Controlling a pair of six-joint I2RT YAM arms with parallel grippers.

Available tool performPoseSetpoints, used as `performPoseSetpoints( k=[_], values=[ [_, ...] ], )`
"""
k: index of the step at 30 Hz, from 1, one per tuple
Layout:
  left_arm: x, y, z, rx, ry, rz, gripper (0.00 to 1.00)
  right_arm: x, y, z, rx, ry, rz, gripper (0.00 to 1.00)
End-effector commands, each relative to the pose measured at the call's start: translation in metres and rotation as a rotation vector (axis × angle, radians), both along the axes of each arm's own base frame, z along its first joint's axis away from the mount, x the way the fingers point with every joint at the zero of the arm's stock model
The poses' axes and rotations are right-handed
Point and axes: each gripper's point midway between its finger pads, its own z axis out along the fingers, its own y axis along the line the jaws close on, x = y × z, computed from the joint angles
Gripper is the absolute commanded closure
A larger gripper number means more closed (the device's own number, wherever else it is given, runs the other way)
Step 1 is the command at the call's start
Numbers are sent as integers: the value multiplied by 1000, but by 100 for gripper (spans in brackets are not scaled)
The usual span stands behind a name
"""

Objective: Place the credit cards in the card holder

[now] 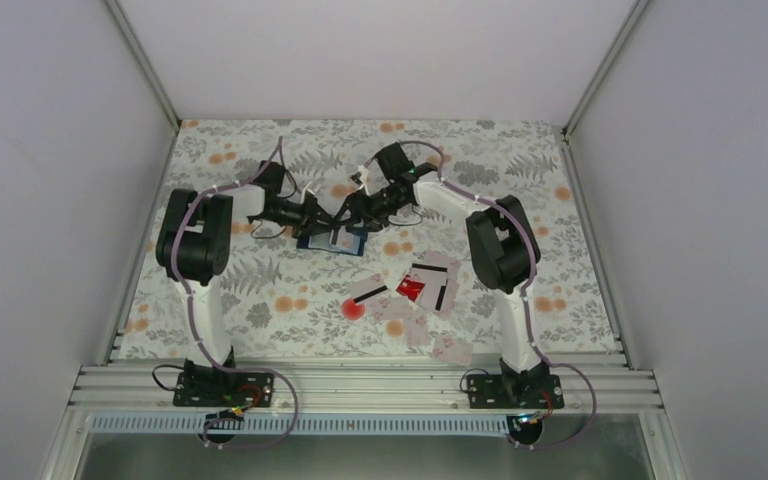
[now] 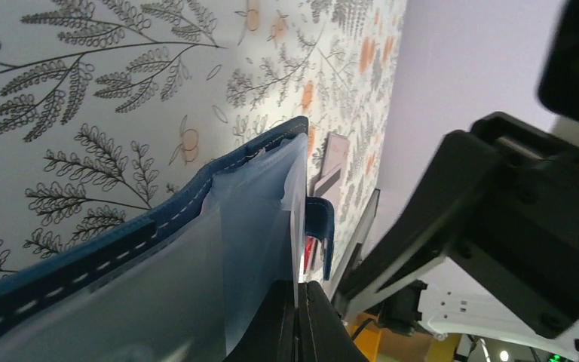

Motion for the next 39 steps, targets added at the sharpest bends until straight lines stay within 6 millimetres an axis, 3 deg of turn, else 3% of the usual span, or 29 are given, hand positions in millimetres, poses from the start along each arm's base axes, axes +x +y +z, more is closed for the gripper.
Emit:
performPoseSetpoints(
  k=[1, 16, 20, 26, 30, 39],
  values=[
    [8, -1, 35, -110, -56, -13, 98, -5, 7, 0, 42, 24, 25, 44],
    [22, 1, 72, -164, -105, -4, 98, 8, -27, -17, -20, 46, -38, 45],
    [23, 1, 74, -166, -107, -3, 98, 8, -24, -15, 3, 55, -32, 45],
    [23, 1, 71, -165, -98, -3, 98, 15, -15, 3, 78, 44, -22, 46],
    [22, 0, 65, -161, -88, -3, 98, 19, -9, 14, 117, 32, -13, 52],
    [22, -2, 58, -150, -82, -2, 98, 20, -4, 19, 150, 42, -4, 76]
  ],
)
